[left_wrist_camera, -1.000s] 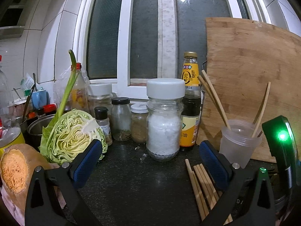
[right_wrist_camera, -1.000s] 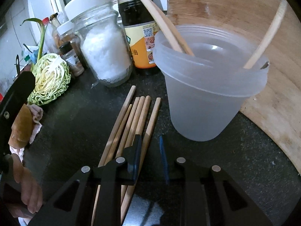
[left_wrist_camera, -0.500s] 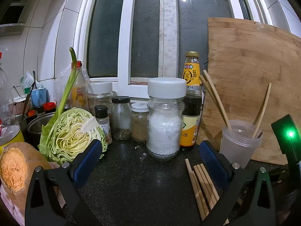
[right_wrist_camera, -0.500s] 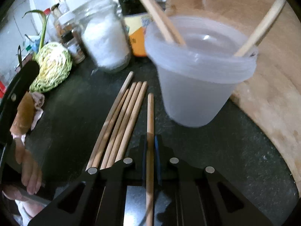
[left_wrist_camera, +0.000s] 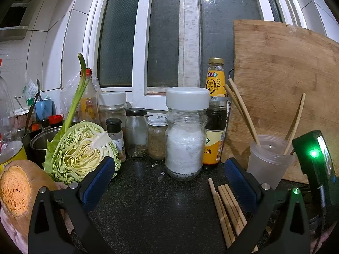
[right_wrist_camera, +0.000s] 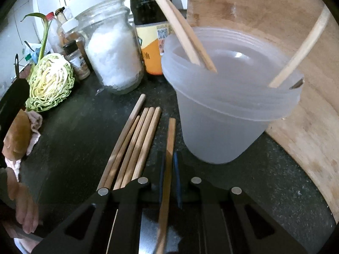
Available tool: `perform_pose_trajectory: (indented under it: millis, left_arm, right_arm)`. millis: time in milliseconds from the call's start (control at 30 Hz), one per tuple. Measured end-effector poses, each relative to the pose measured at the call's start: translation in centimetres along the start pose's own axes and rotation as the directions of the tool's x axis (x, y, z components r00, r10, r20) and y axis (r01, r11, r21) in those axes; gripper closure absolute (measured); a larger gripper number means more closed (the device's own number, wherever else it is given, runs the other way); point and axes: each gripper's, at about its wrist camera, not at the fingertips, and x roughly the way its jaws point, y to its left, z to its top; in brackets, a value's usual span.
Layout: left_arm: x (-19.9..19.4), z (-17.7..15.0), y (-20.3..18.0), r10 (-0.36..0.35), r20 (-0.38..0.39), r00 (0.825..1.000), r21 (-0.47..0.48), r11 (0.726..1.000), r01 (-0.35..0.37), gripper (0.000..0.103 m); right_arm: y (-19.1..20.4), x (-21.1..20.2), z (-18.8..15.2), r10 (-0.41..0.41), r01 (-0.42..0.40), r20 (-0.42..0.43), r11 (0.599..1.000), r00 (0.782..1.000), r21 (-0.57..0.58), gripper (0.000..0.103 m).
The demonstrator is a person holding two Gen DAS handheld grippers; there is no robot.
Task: Organize utensils
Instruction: 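Lift the chopstick with the right gripper while the left gripper grasps another chopstick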
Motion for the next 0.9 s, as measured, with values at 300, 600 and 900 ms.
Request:
perform_pose_trajectory:
  millis: [300,600,900]
  left_arm:
    - [0.2,0.0,-0.1,-0.011,-0.006,1.0,0.011,1.0,0.011,0.0]
    - [1.5,0.0,0.1,-0.044,-0.074,0.996,-0.008,0.999,0.044,0.001]
    - [7.5,0.3,-3.3,-0.022,-0.416,0.909,0.083,0.995,0.062,0.021]
  right_arm:
    - [0.3,0.0,0.1,-0.009,0.009,0.005,1.0,1.0,-0.011,0.095]
    - [-1.5,-8.6,0.0,0.207,-0.217,0.301,0.976,0.931,0.0,0.095]
    - [-4.8,-15.8,-1.3,0.116,-0.222,0.622,0.97,0.775,0.096,0.095]
